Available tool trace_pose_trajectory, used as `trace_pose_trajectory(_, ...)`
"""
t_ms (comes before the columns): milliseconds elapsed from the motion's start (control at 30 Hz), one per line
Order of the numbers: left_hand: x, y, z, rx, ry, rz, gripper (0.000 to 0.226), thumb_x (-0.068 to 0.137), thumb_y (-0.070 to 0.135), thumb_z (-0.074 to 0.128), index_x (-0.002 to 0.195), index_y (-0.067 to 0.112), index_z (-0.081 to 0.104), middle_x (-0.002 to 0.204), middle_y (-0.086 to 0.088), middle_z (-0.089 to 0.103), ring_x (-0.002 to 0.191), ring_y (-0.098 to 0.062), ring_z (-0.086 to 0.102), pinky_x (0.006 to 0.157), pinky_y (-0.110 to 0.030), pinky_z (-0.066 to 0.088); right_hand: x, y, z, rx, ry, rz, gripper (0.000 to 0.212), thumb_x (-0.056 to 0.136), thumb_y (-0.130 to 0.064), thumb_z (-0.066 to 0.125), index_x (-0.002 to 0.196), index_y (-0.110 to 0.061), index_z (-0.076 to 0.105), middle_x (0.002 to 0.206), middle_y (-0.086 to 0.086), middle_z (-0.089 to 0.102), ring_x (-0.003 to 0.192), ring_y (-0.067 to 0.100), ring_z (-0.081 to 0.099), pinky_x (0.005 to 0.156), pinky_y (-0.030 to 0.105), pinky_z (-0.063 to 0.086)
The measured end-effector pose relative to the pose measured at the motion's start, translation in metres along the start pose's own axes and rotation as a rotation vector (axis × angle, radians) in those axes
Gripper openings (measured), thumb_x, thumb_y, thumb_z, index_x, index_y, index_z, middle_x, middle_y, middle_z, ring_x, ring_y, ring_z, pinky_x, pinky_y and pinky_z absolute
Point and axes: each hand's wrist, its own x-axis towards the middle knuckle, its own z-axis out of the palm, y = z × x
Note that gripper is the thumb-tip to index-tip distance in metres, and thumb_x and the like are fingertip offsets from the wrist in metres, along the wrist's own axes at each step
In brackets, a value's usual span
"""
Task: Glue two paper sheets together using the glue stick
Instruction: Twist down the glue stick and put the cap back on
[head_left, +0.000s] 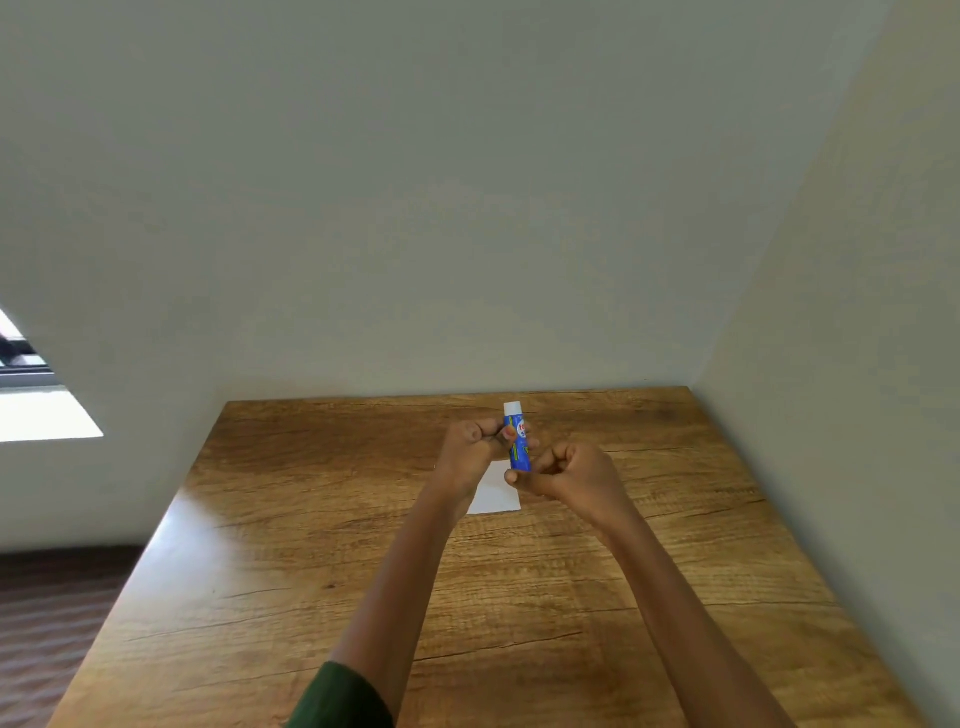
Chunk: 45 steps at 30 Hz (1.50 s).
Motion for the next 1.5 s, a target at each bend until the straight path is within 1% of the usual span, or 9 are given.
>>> trace_pose_trajectory(167, 0.0, 0.002, -0.001, 0.007, -0.01, 0.002, 0.017, 0.087, -0.002, 0.055, 0.088, 0.005, 0.07, 0.079, -0.003, 0.073, 0.077, -0.01, 0.069, 0.07, -0.015, 0.051, 0.0, 0.001, -0.005, 0.114, -0.265, 0.086, 0.029, 0.085, -0.03, 0.067, 0.105, -0.01, 0.067, 0.089, 0.005, 0.072, 0.08, 0.012, 0.069, 0.08, 0.031, 0.056)
trace_pose_trajectory(233, -0.001, 0.001, -0.001, 0.025, -0.015, 0.002, 0.016, 0.087, 0.0, 0.056, 0.091, 0.004, 0.071, 0.081, -0.004, 0.074, 0.077, -0.01, 0.069, 0.068, -0.016, 0.051, 0.0, 0.001, -0.005, 0.141, -0.291, 0.068, 0.028, 0.091, -0.027, 0.059, 0.107, -0.005, 0.067, 0.098, 0.009, 0.073, 0.085, 0.015, 0.07, 0.084, 0.031, 0.054)
trace_pose_trajectory(467, 0.0, -0.006, -0.003, 0.057, 0.031, -0.023, 0.017, 0.088, 0.004, 0.058, 0.099, -0.002, 0.07, 0.095, -0.017, 0.072, 0.083, -0.018, 0.068, 0.083, -0.029, 0.053, 0.004, 0.008, -0.008, 0.003, -0.134, 0.045, 0.026, 0.08, -0.029, 0.072, 0.096, -0.009, 0.072, 0.077, -0.001, 0.073, 0.078, 0.019, 0.071, 0.074, 0.027, 0.058)
trace_pose_trajectory(633, -0.005, -0.016, -0.006, 0.079, 0.073, -0.056, 0.018, 0.089, 0.009, 0.059, 0.1, 0.0, 0.069, 0.096, -0.015, 0.071, 0.078, -0.009, 0.068, 0.068, -0.014, 0.051, 0.029, 0.04, -0.034, -0.338, 0.181, -0.022, 0.032, 0.079, -0.021, 0.075, 0.108, -0.015, 0.065, 0.105, -0.002, 0.067, 0.083, 0.014, 0.065, 0.076, 0.03, 0.052)
trace_pose_trajectory(800, -0.012, -0.032, -0.002, 0.112, 0.071, -0.093, 0.018, 0.089, 0.008, 0.06, 0.101, 0.001, 0.07, 0.096, -0.012, 0.072, 0.087, -0.013, 0.066, 0.071, -0.009, 0.05, 0.05, 0.066, -0.045, -0.486, 0.16, -0.008, 0.035, 0.079, -0.007, 0.07, 0.112, -0.019, 0.066, 0.118, 0.005, 0.064, 0.089, 0.018, 0.064, 0.078, 0.025, 0.046)
trace_pose_trajectory(1000, -0.012, -0.04, -0.001, 0.123, 0.055, -0.096, 0.018, 0.085, 0.009, 0.065, 0.101, 0.004, 0.07, 0.091, -0.008, 0.073, 0.081, -0.005, 0.069, 0.077, -0.013, 0.052, 0.057, 0.08, -0.036, -0.593, 0.151, -0.005, 0.019, 0.078, -0.013, 0.071, 0.097, -0.017, 0.072, 0.1, 0.006, 0.072, 0.085, 0.021, 0.064, 0.076, 0.032, 0.052)
trace_pose_trajectory(1167, -0.011, -0.043, -0.004, 0.13, 0.048, -0.09, 0.016, 0.084, 0.01, 0.066, 0.099, 0.006, 0.07, 0.089, -0.007, 0.073, 0.081, -0.006, 0.07, 0.076, -0.016, 0.053, 0.051, 0.052, -0.026, -0.323, 0.157, -0.051, 0.02, 0.081, -0.02, 0.072, 0.099, -0.011, 0.07, 0.088, 0.0, 0.07, 0.079, 0.009, 0.063, 0.068, 0.018, 0.048)
trace_pose_trajectory(1300, -0.01, -0.043, -0.003, 0.14, 0.038, -0.099, 0.016, 0.084, 0.007, 0.066, 0.099, 0.005, 0.07, 0.087, -0.004, 0.073, 0.079, -0.005, 0.069, 0.078, -0.019, 0.054, 0.041, 0.015, -0.019, -0.003, -0.003, -0.09, 0.017, 0.082, -0.016, 0.072, 0.098, -0.013, 0.067, 0.08, 0.002, 0.071, 0.072, 0.011, 0.068, 0.065, 0.024, 0.057)
trace_pose_trajectory(1500, -0.01, -0.041, -0.003, 0.16, 0.039, -0.104, 0.014, 0.081, 0.005, 0.068, 0.095, 0.005, 0.071, 0.084, -0.003, 0.073, 0.083, -0.015, 0.07, 0.085, -0.032, 0.055, 0.037, -0.005, -0.013, 0.003, -0.121, -0.106, 0.018, 0.081, -0.016, 0.071, 0.098, -0.008, 0.071, 0.082, 0.008, 0.073, 0.072, 0.011, 0.071, 0.065, 0.026, 0.059)
